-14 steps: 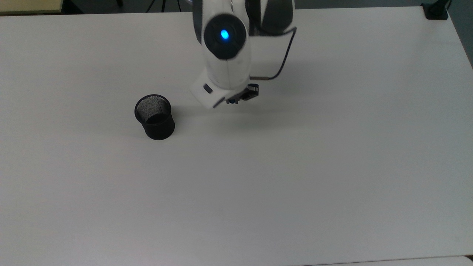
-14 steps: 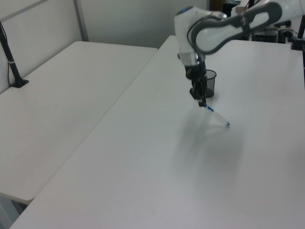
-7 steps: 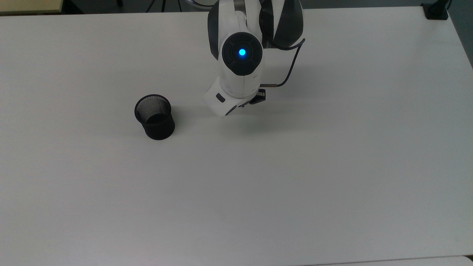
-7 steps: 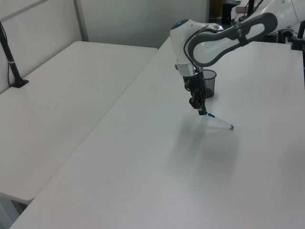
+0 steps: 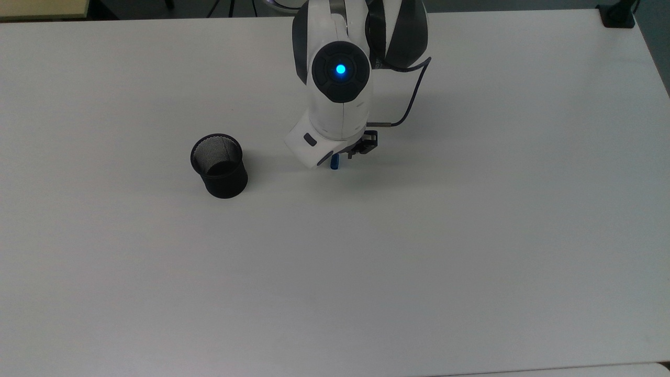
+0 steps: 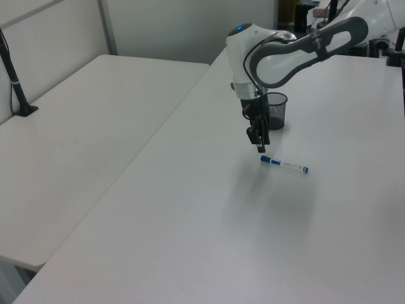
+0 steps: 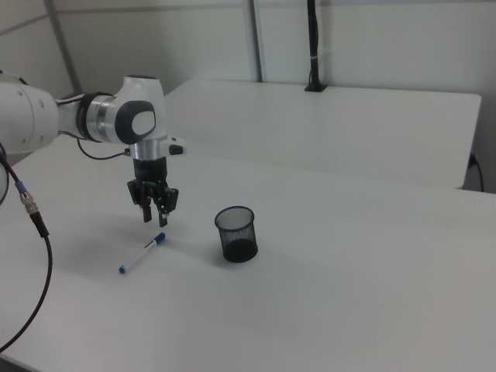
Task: Remove the marker
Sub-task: 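Open the gripper, release the marker, and raise the gripper away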
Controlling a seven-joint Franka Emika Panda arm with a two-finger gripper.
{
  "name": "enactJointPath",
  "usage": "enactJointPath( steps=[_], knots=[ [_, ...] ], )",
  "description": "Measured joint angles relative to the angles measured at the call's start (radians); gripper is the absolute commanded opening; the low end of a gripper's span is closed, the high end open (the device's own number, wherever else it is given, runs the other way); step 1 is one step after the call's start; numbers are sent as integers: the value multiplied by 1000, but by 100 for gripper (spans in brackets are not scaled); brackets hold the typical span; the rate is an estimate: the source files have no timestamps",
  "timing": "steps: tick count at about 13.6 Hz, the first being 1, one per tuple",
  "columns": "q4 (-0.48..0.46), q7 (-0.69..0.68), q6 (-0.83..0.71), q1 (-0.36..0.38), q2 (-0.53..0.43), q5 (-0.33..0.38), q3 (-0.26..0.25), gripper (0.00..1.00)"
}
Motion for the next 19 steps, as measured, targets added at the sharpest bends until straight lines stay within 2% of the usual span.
enactJointPath(
  steps=[2,5,7,10,14,19],
  knots=[
    [12,1,0,0,-4,-9,-5,100],
    [34,2,0,-19,-76,-29,-18,100],
    [36,1,-28,-70,-161,-31,-21,100],
    [35,1,-73,-127,-227,-58,-22,100],
    [34,-20,-84,-215,-287,-83,-24,100],
    [33,-22,-103,-228,-307,-83,-24,100]
  ],
)
